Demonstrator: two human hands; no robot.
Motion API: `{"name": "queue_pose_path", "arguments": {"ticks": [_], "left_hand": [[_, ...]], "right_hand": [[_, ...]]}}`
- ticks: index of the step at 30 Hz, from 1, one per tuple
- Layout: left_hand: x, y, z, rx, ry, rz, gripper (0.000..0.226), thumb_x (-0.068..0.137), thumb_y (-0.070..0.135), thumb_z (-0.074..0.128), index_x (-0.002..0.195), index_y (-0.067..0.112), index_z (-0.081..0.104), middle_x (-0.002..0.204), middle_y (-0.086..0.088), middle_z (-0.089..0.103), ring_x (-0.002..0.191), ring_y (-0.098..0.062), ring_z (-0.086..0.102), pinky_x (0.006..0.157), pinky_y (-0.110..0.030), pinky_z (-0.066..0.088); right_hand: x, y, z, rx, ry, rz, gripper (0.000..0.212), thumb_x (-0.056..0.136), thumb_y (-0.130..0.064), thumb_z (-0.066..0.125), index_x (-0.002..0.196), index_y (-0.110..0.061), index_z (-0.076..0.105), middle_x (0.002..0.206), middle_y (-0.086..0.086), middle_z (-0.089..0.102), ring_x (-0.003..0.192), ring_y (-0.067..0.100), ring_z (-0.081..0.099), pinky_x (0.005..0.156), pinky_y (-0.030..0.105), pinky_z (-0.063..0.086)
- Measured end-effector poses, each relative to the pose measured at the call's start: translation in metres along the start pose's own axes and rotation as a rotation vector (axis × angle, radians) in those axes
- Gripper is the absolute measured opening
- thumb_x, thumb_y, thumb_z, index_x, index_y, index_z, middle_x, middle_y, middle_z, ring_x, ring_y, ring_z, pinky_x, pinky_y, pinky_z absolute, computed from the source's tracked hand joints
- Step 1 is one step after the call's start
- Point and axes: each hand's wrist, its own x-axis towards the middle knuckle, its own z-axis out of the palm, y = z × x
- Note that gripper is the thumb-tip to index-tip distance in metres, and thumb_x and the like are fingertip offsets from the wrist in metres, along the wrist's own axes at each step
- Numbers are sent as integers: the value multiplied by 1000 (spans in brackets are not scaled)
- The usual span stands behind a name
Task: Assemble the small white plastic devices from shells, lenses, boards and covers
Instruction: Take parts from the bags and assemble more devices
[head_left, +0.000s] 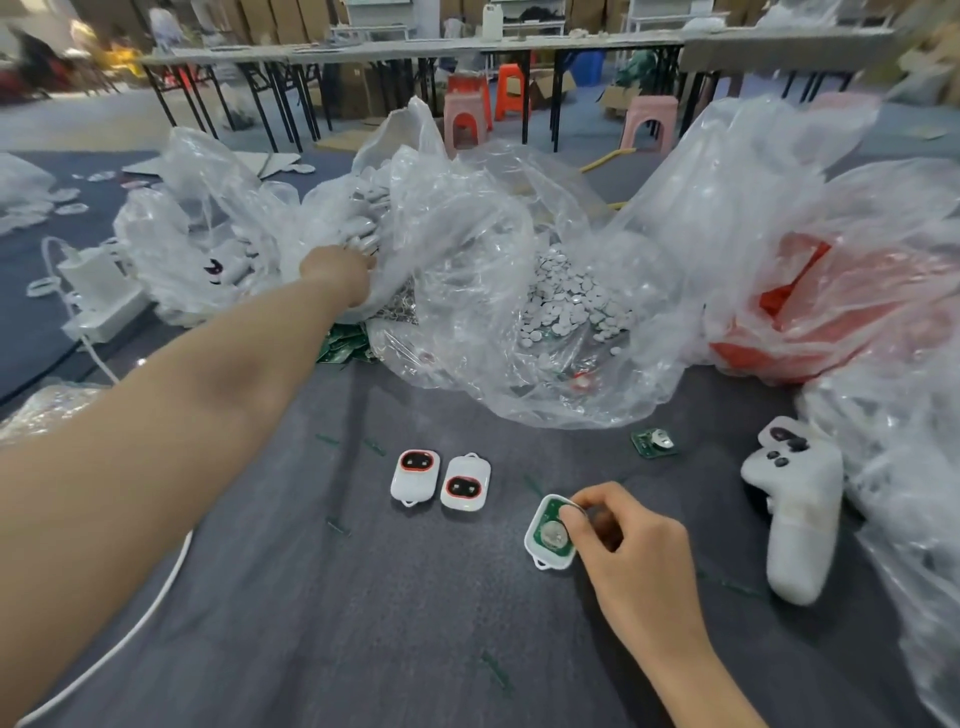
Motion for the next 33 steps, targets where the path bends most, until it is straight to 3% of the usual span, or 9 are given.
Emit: {"name": "queue_pose_path", "arguments": {"ticks": [5, 8, 12, 15, 18, 23, 27, 30, 33], "left_hand": [[3, -9, 18, -295, 212, -86, 33, 94, 5, 40, 122, 13, 56, 114, -26, 58, 104, -43, 55, 82, -43, 46], [2, -19, 30, -488, 288, -159, 26, 93, 10, 46, 115, 12, 61, 112, -24, 62, 102, -42, 57, 82, -41, 46], [13, -14, 17, -311, 112, -40, 56, 92, 6, 44, 144, 25, 38, 120, -25, 57, 105, -42, 55, 80, -42, 45], [17, -4, 1, -154, -52, 20, 57, 92, 6, 43, 146, 21, 31, 136, -21, 48, 115, -39, 51, 90, -44, 45], [16, 7, -6, -115, -108, 26, 66, 86, 0, 50, 148, 13, 28, 140, -19, 45, 121, -35, 49, 89, -40, 46], [12, 11, 6, -128, -6, -58, 34, 98, 13, 42, 129, 4, 52, 120, -18, 58, 109, -36, 56, 86, -40, 46], [8, 7, 5, -240, 76, -82, 34, 95, 6, 42, 129, 10, 47, 118, -20, 57, 105, -38, 55, 80, -41, 43], [5, 2, -4, -353, 130, -122, 31, 91, 4, 50, 122, 12, 50, 112, -21, 57, 100, -38, 56, 74, -40, 43], [3, -7, -13, -451, 155, -138, 24, 87, 0, 62, 108, 9, 54, 110, -17, 63, 99, -34, 61, 77, -39, 49]], "right_hand": [[1, 2, 1, 3, 1, -3, 12, 81, -23, 73, 73, -27, 64, 52, -11, 58, 58, 8, 56, 52, 23, 42], [2, 2, 1, 2, -4, -9, 15, 81, -21, 74, 72, -27, 64, 54, -10, 59, 57, 9, 56, 52, 19, 41], [3, 4, 1, 12, -9, 0, 15, 80, -22, 73, 71, -28, 63, 62, -13, 61, 56, 10, 56, 52, 19, 42], [2, 5, 1, 29, -9, 9, 14, 80, -23, 73, 71, -27, 64, 57, -9, 60, 54, 11, 55, 51, 23, 42], [3, 5, 2, 43, -12, 24, 13, 80, -24, 72, 70, -26, 63, 59, -11, 60, 53, 11, 53, 51, 22, 39], [3, 4, 2, 48, -5, 27, 14, 79, -25, 72, 69, -28, 62, 63, -12, 61, 56, 12, 54, 52, 22, 40], [3, 5, 3, 52, 6, 27, 16, 80, -23, 74, 69, -28, 62, 61, -12, 61, 54, 12, 54, 52, 22, 41], [4, 6, 4, 52, 18, 28, 15, 80, -22, 74, 70, -27, 63, 60, -16, 60, 54, 8, 54, 52, 18, 39], [4, 6, 3, 52, 23, 28, 13, 80, -22, 73, 71, -26, 64, 62, -17, 61, 55, 7, 55, 53, 17, 38]]}}
